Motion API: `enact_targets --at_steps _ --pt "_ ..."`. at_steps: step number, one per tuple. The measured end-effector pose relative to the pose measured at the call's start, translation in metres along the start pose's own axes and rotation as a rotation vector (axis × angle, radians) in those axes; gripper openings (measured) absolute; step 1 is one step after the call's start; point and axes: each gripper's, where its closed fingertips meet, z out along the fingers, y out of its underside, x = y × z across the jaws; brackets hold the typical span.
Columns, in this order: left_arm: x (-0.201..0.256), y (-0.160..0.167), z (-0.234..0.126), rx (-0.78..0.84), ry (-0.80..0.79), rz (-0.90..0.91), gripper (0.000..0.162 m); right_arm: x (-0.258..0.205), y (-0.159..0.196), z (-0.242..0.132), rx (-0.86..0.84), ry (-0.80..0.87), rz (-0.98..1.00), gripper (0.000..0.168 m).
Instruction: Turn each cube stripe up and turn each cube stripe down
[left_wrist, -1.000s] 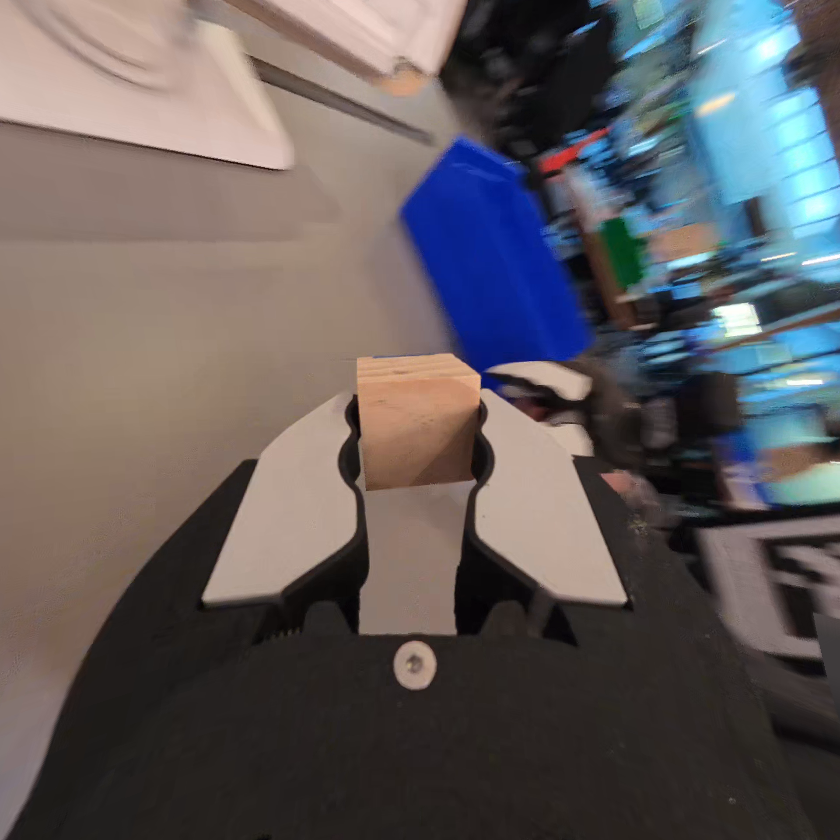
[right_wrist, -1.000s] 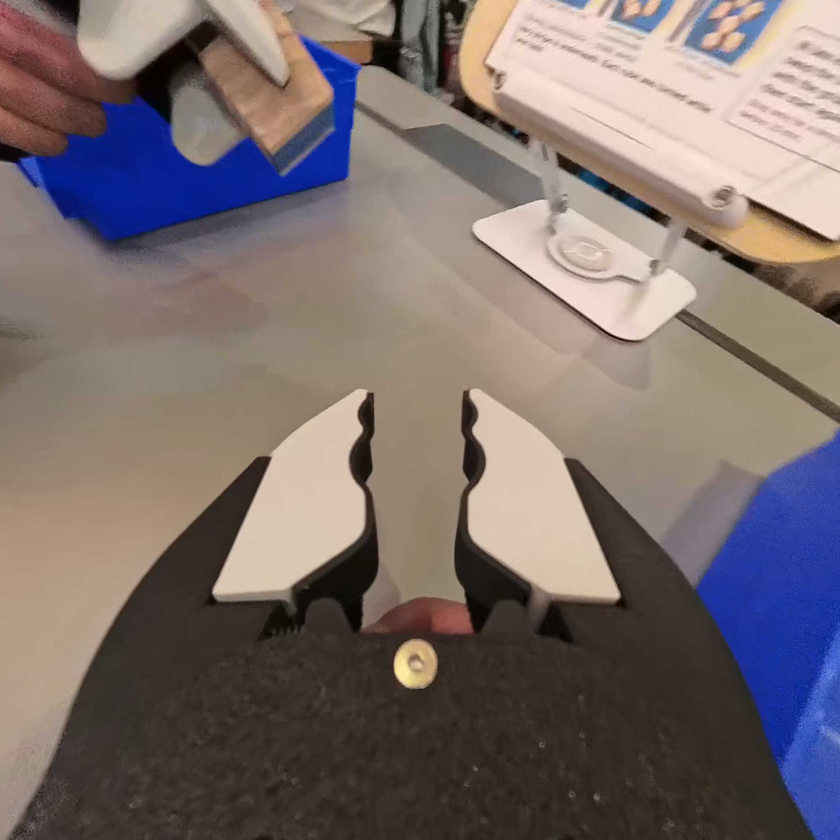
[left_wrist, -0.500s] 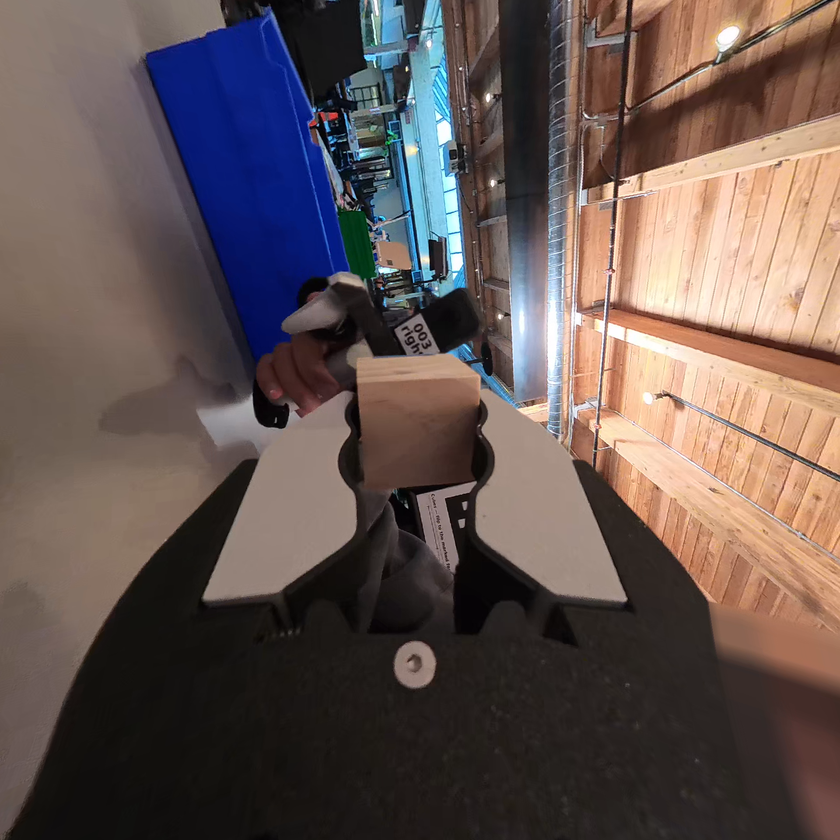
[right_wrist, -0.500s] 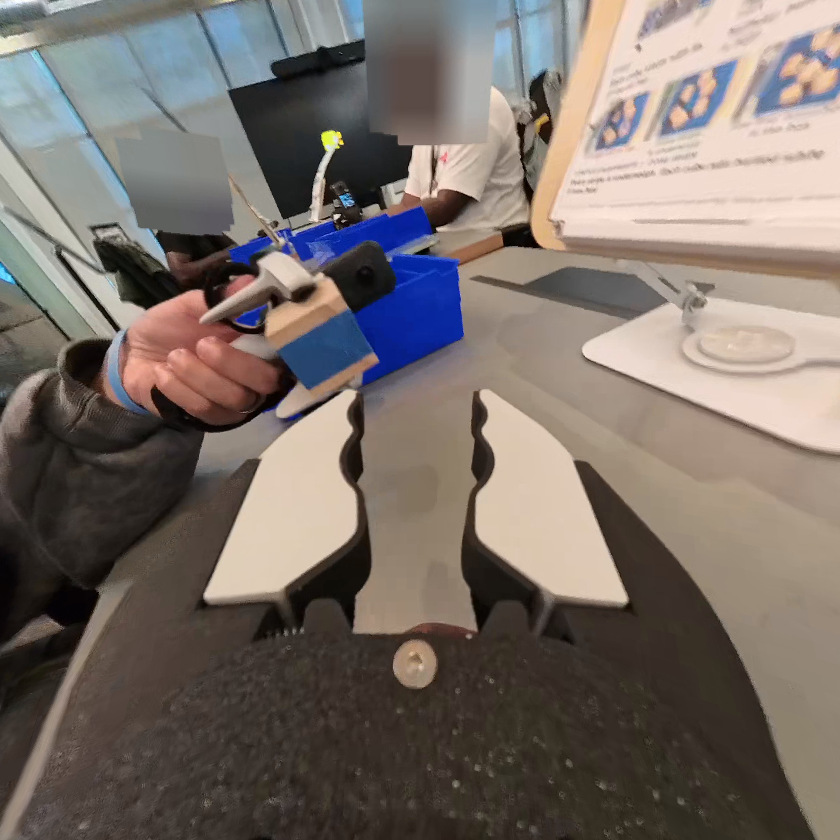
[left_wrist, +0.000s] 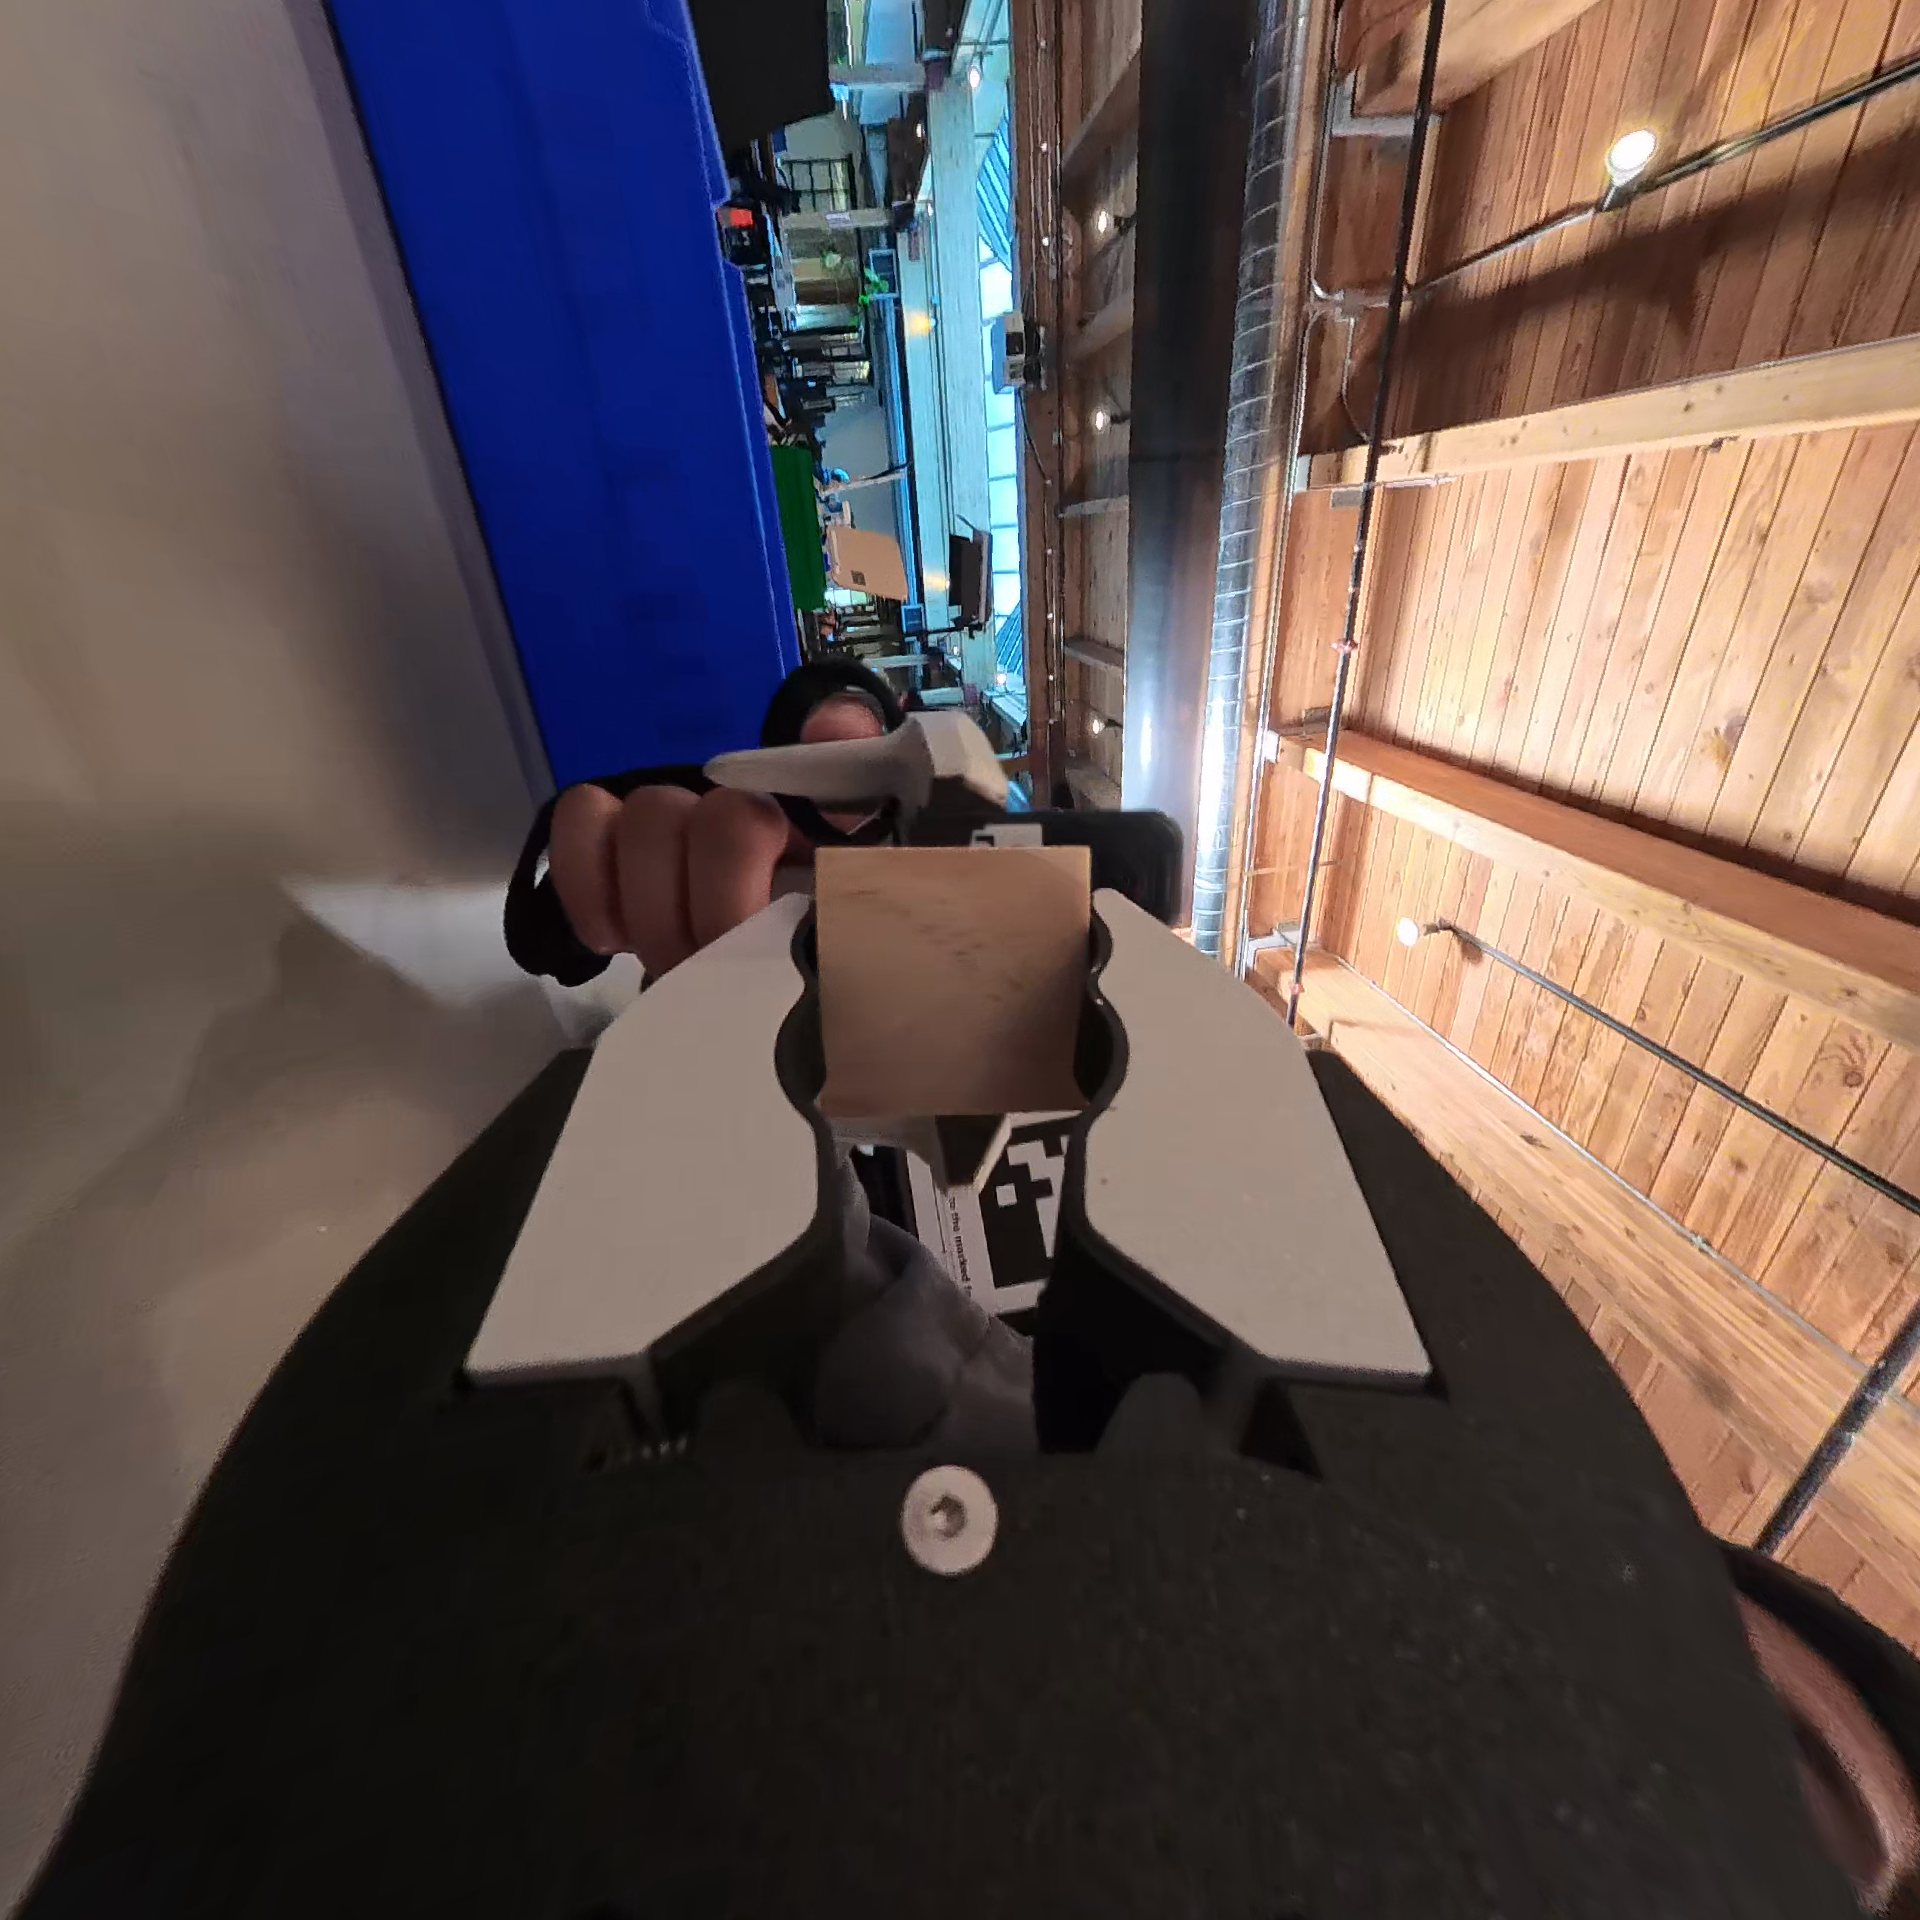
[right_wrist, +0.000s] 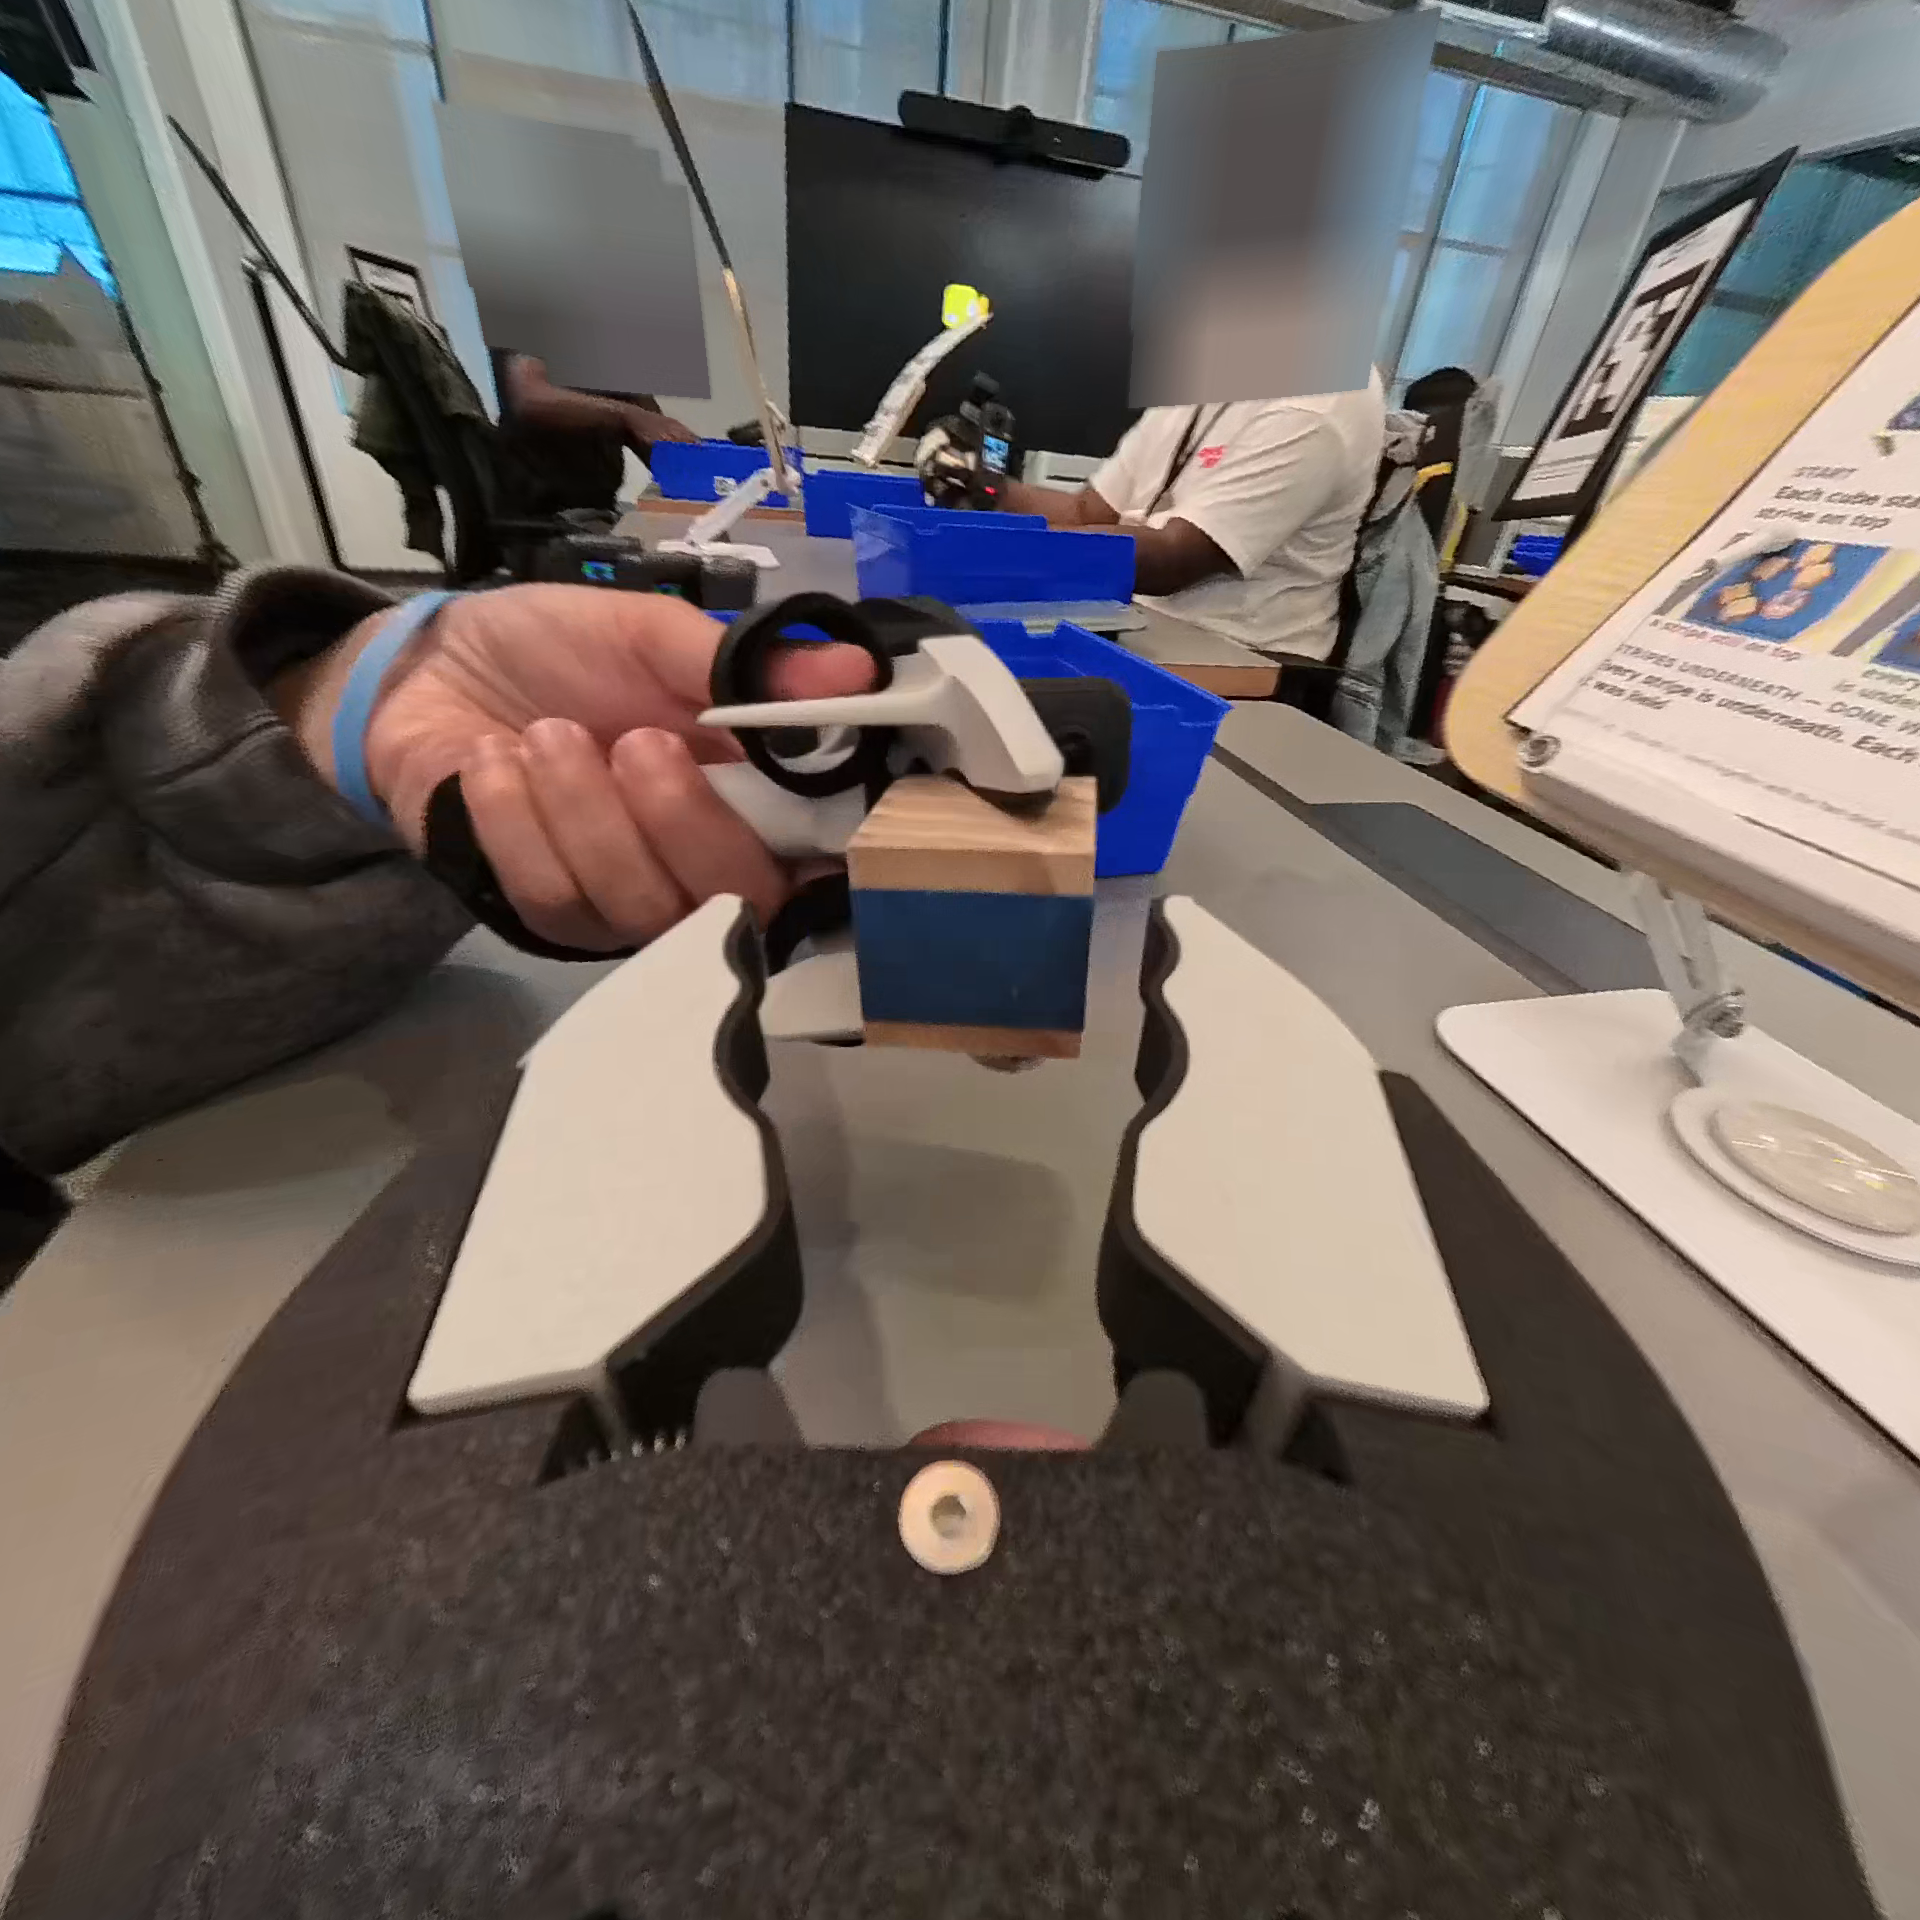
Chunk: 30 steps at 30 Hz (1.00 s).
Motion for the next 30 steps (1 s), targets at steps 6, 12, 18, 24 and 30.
enact_targets --at_steps 6,12,18,24,30 --pt "-0.005 -0.001 0.007 0.069 -0.007 -0.006 0.044 0.009 0.005 0.001 -0.016 0.059 -0.038 0.045" --pt "-0.002 0.007 0.011 0.026 -0.004 -0.005 0.044 0.004 0.002 -0.004 -0.029 0.002 0.0 0.045" --pt "-0.003 0.006 -0.011 0.031 -0.199 0.296 0.067 0.004 -0.007 -0.013 -0.053 -0.024 0.061 0.045" --pt "-0.026 0.008 -0.088 0.27 -0.711 0.851 0.074 0.019 -0.017 -0.035 -0.075 0.059 0.058 0.045" --pt "-0.057 0.033 -0.111 0.304 -0.957 1.02 0.069 0.039 -0.022 -0.057 -0.206 0.252 0.138 0.045"
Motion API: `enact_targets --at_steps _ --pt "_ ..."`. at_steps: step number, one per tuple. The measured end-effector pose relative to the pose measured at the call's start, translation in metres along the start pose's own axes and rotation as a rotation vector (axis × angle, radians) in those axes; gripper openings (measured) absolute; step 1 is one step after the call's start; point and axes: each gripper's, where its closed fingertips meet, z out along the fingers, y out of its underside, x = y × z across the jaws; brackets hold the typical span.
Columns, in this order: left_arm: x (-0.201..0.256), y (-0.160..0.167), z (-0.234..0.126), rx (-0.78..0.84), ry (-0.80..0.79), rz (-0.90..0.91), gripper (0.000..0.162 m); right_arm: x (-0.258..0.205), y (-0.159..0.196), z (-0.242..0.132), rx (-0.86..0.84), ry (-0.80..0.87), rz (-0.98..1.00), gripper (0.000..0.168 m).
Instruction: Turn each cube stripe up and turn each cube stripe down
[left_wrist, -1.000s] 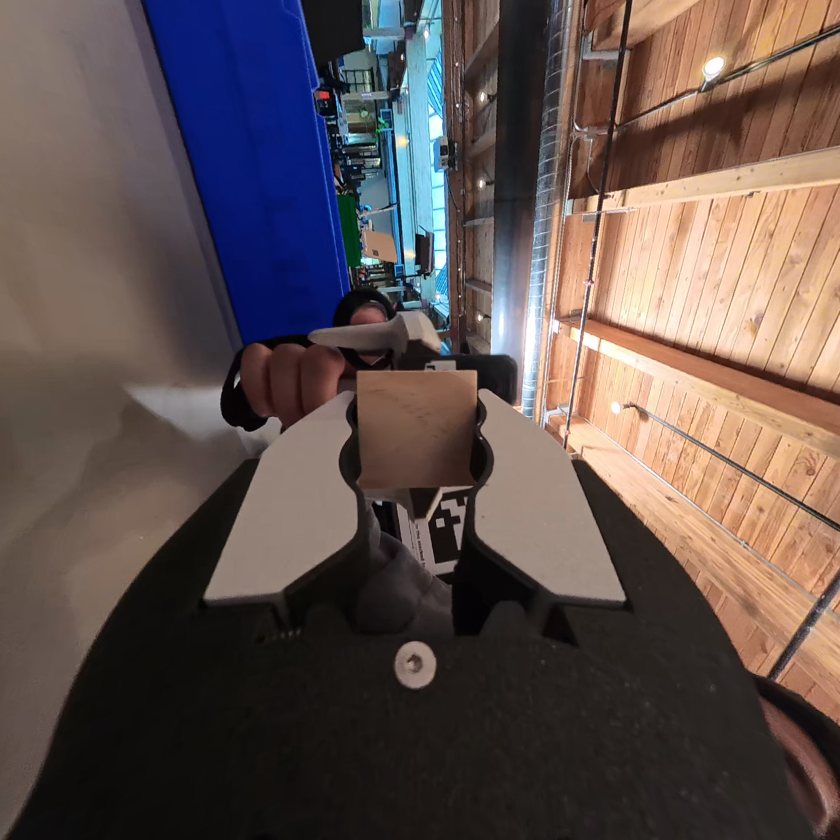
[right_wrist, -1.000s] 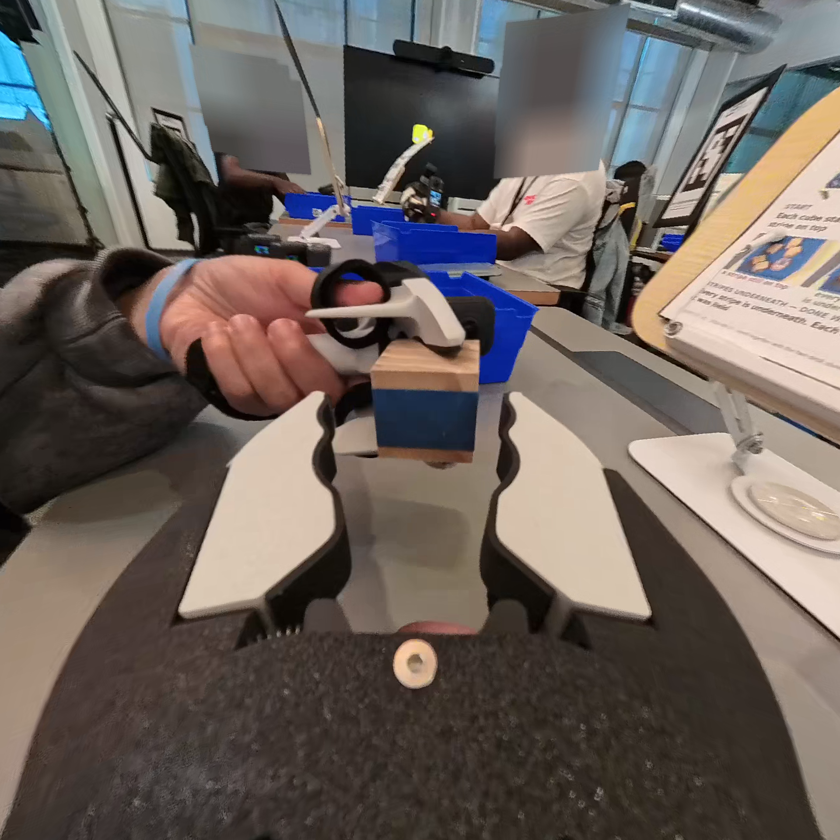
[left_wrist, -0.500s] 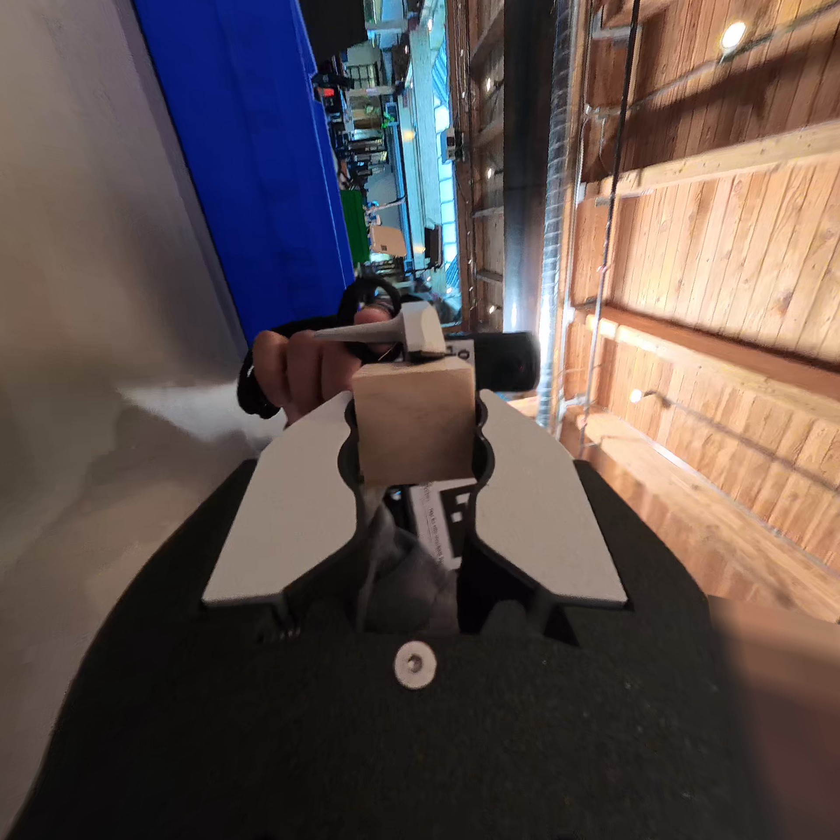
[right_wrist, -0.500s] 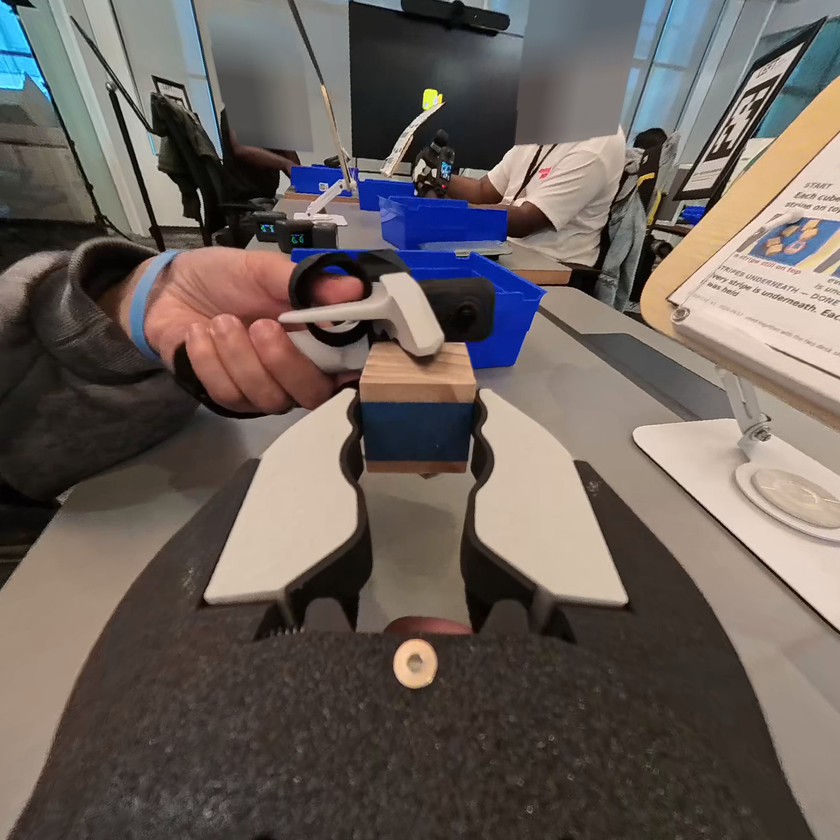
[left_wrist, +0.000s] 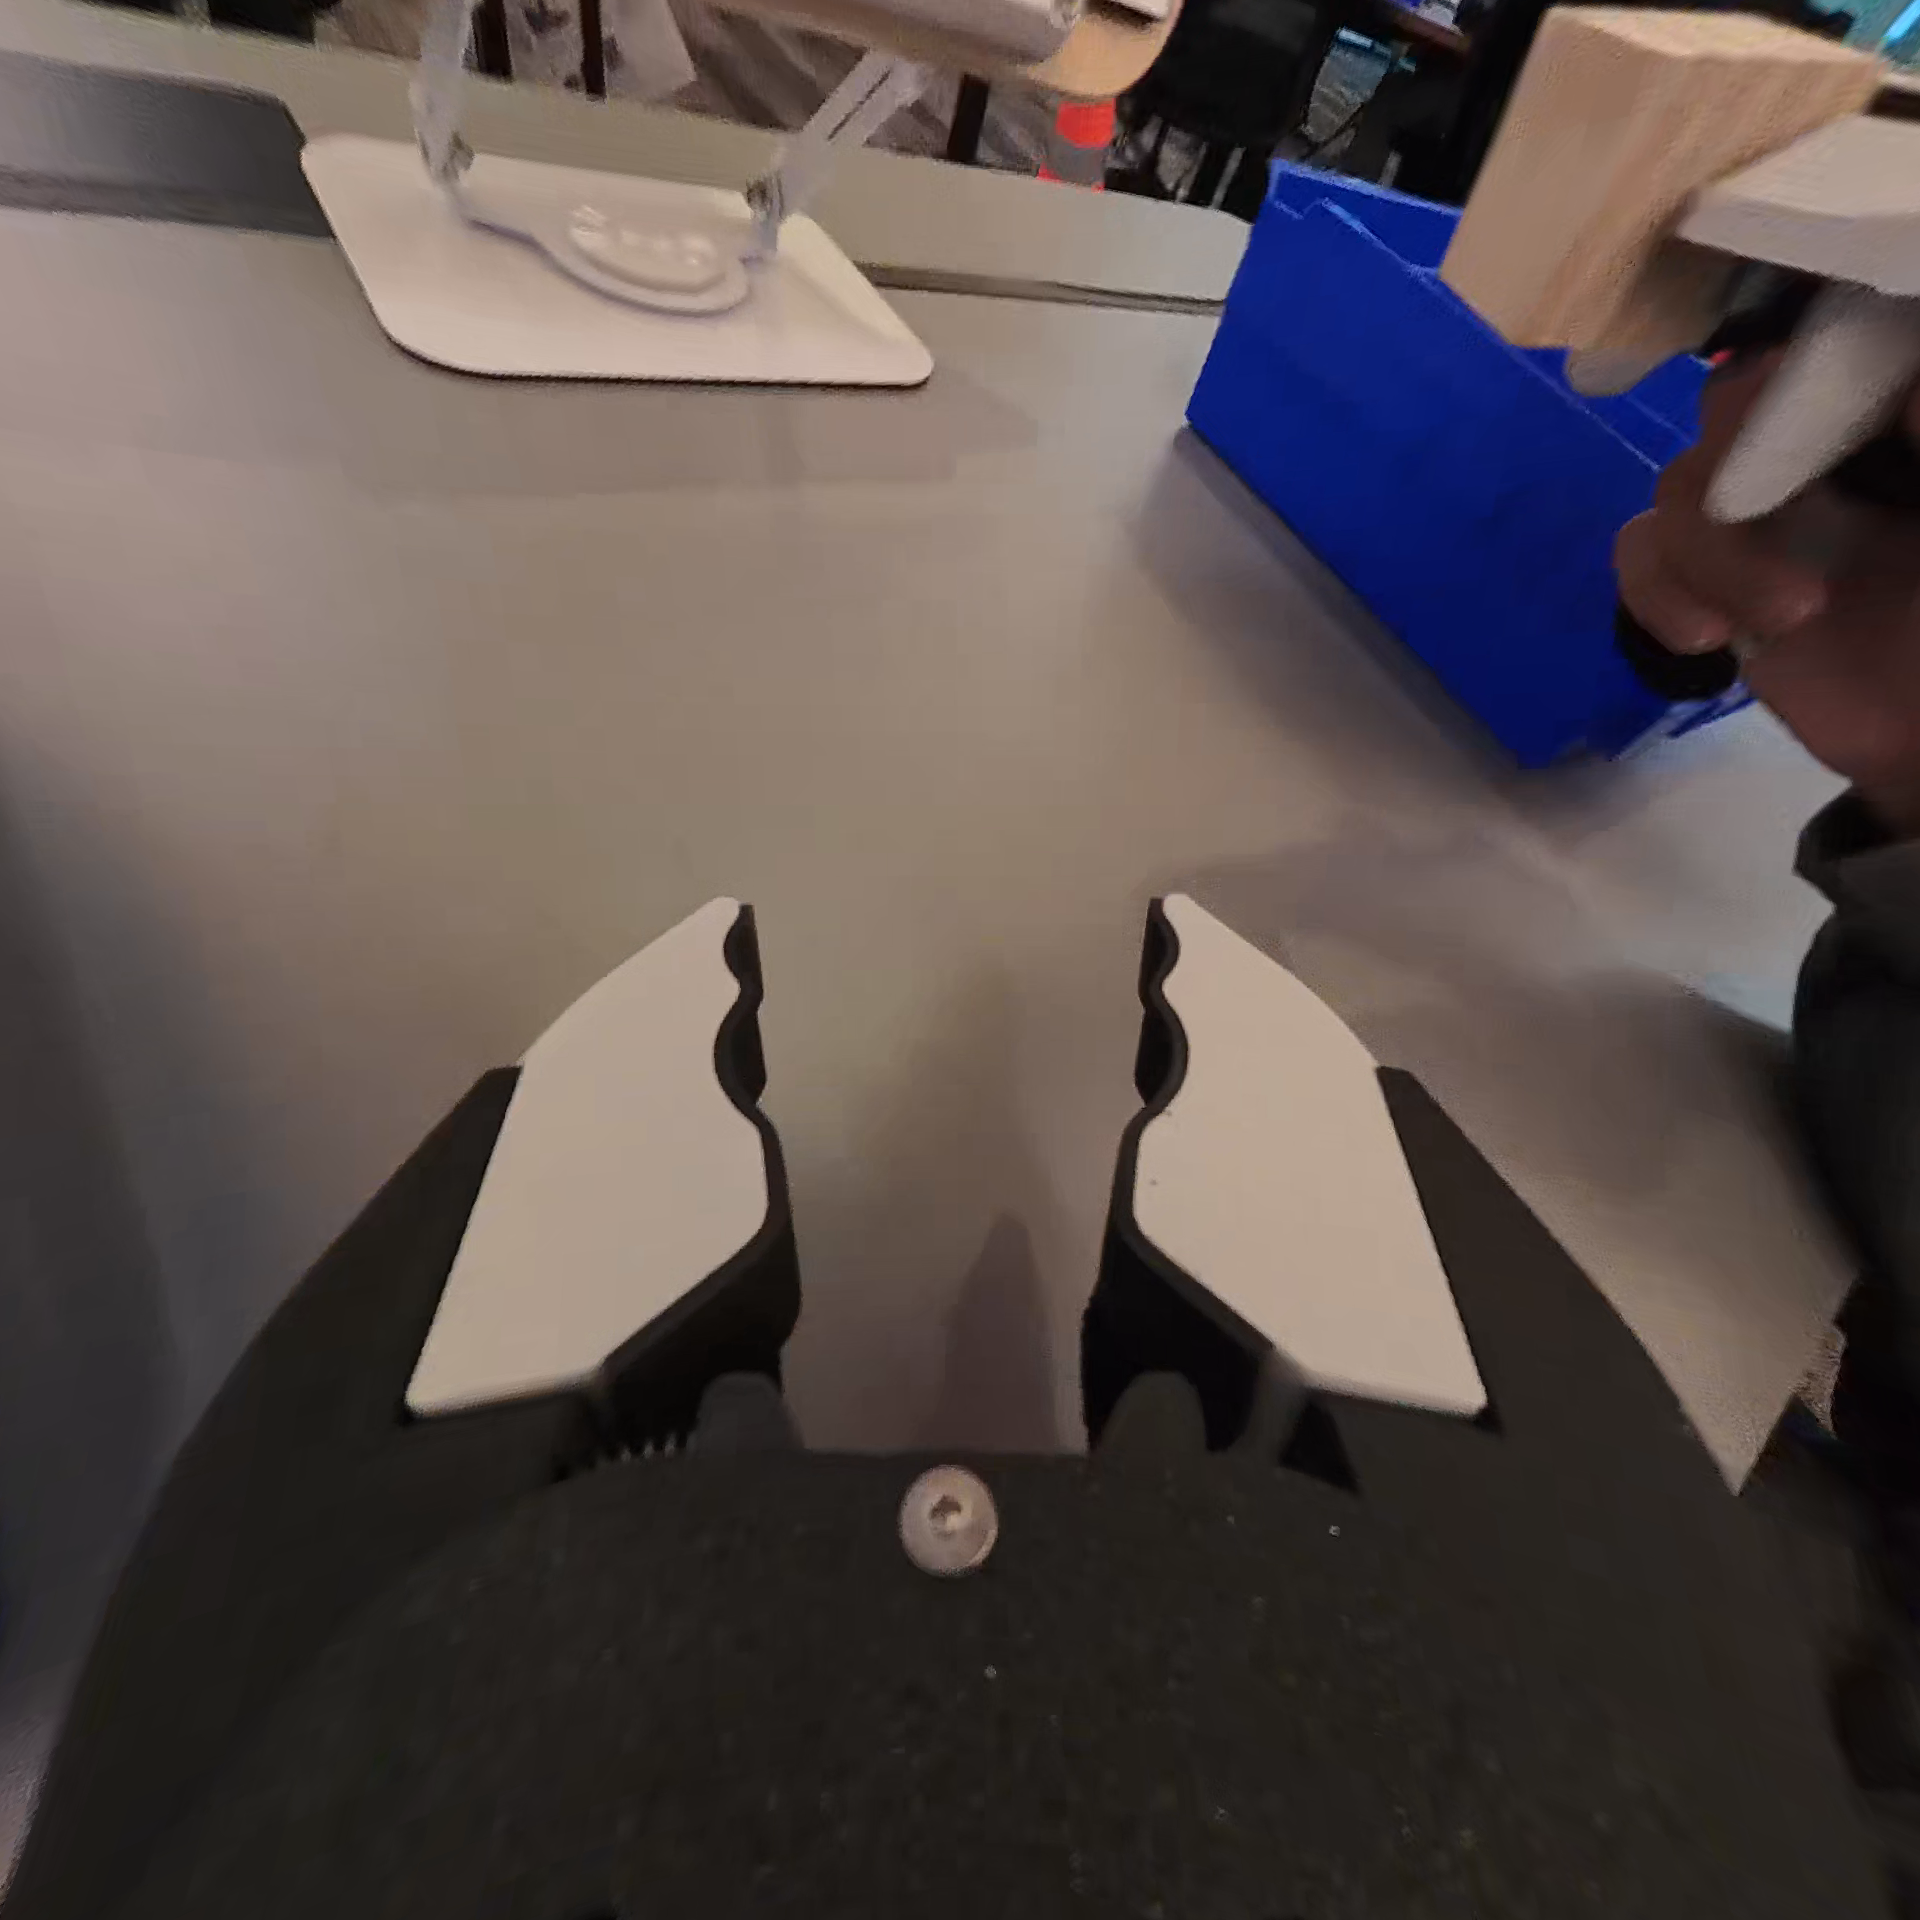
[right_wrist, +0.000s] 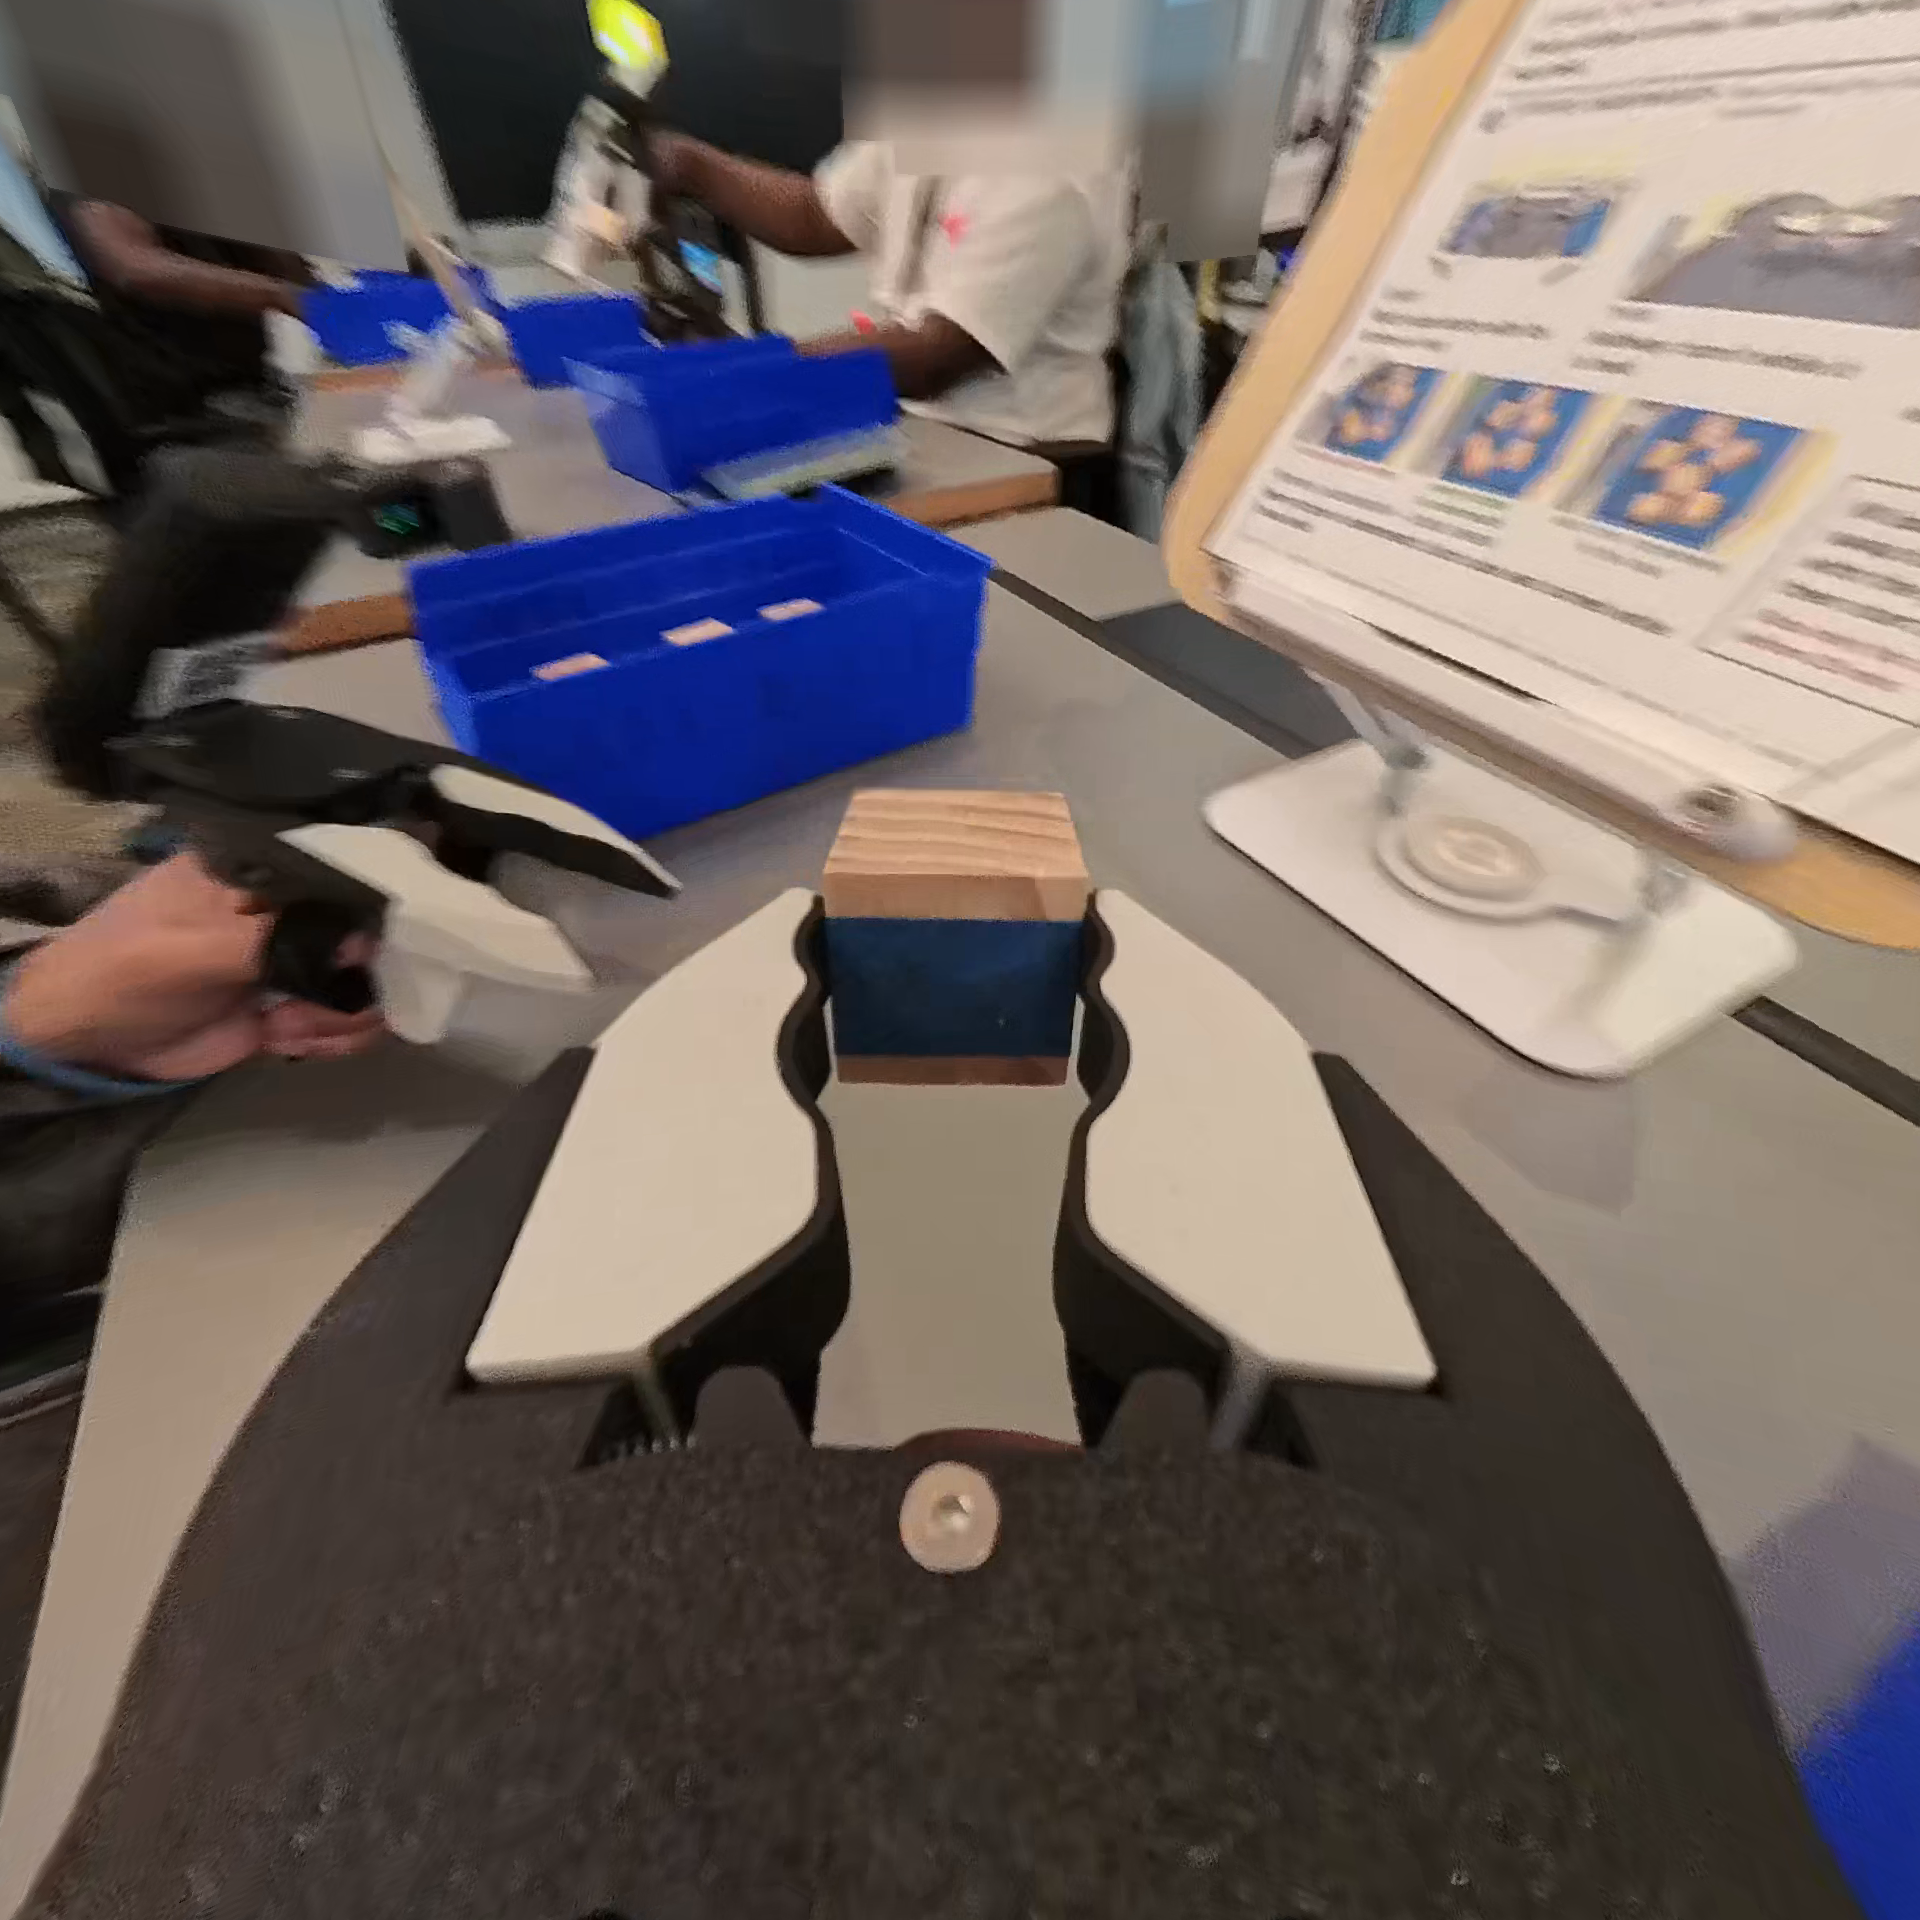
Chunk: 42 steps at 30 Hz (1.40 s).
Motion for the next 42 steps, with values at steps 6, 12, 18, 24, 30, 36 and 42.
enact_targets --at_steps 6,12,18,24,30,36,42 --pt "0.033 -0.004 -0.004 0.008 0.054 0.13 0.069 0.091 -0.038 -0.084 -0.121 0.548 0.108 0.045" --pt "0.038 0.008 0.002 -0.053 0.077 0.133 0.068 0.224 0.002 -0.159 -0.449 0.875 0.379 0.045" --pt "0.036 0.008 0.002 -0.06 0.075 0.123 0.067 0.286 0.101 -0.172 -0.763 0.868 0.718 0.046" --pt "0.036 0.014 0.005 -0.086 0.076 0.134 0.067 0.296 0.162 -0.17 -0.964 0.867 0.786 0.045" --pt "0.036 0.018 0.007 -0.117 0.089 0.122 0.067 0.302 0.174 -0.17 -1.021 0.915 0.776 0.045" --pt "0.036 0.022 0.008 -0.132 0.092 0.118 0.068 0.309 0.159 -0.17 -0.957 0.931 0.715 0.056" --pt "0.032 0.018 0.006 -0.114 0.069 0.133 0.068 0.261 0.028 -0.134 -0.412 0.737 0.433 0.056"
